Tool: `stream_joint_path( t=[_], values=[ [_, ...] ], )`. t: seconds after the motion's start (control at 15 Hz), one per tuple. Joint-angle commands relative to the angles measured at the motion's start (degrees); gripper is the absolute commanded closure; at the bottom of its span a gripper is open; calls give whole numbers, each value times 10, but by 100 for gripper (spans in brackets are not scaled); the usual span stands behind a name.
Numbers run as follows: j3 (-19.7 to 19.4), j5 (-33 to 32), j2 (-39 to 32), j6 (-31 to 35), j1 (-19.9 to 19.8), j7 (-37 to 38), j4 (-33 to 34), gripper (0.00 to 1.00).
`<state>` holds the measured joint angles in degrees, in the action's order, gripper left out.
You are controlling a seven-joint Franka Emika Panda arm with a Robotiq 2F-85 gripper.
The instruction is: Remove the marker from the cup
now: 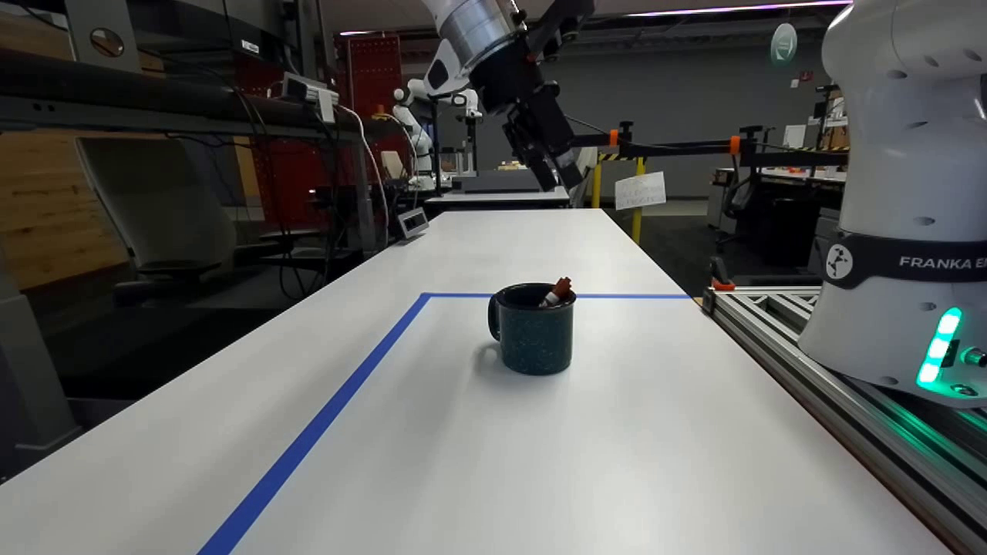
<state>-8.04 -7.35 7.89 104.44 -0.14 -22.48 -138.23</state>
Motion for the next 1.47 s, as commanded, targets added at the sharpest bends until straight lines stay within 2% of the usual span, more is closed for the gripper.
stream_joint_path(
  t=[0.0, 0.2, 0.6, 0.87, 1.27, 1.4],
  values=[
    [11, -1, -2, -1, -11, 0, 2, 0],
    [16, -29, -14, 12, -15, 26, -1, 0],
    [33, -44, -67, 42, -12, 45, 9, 0],
    [44, -53, -91, 70, -12, 85, 13, 0],
    [45, -61, -113, 97, -15, 104, 8, 1],
    [44, -60, -118, 104, -16, 105, 7, 26]
  ],
)
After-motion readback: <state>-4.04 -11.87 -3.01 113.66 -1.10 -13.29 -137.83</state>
